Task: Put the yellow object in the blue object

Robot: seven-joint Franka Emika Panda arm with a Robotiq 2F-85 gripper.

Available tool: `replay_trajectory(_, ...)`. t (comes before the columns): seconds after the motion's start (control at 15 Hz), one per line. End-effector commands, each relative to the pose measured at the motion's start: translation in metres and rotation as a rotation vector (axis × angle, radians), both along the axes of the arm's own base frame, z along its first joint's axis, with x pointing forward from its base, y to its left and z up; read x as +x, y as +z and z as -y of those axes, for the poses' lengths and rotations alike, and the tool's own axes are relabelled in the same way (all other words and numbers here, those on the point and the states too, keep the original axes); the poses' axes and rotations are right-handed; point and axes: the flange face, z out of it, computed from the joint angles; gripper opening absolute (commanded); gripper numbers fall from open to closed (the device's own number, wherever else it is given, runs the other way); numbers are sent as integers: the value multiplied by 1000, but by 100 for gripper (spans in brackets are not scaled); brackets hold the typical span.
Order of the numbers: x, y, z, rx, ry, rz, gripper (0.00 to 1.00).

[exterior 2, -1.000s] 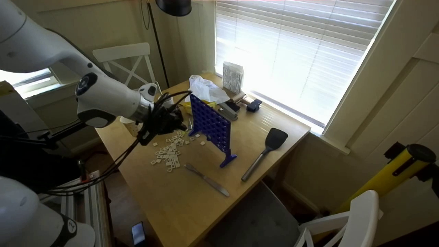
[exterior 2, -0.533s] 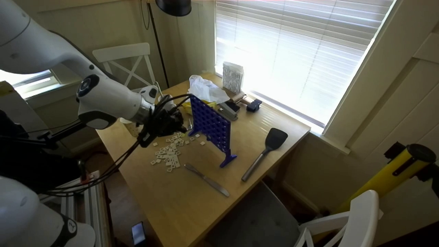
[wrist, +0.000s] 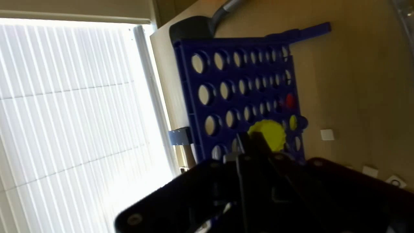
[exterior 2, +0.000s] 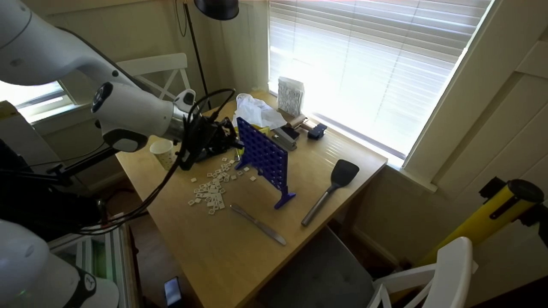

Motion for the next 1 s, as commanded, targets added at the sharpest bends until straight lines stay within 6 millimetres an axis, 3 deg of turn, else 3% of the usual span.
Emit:
replay_trajectory(0.0, 10, 31, 5, -12, 5, 100, 1)
replay_trajectory(0.53, 34, 67, 0, 44, 28, 201, 1)
replay_trajectory(0.93, 35, 63, -2, 38, 31, 195, 4)
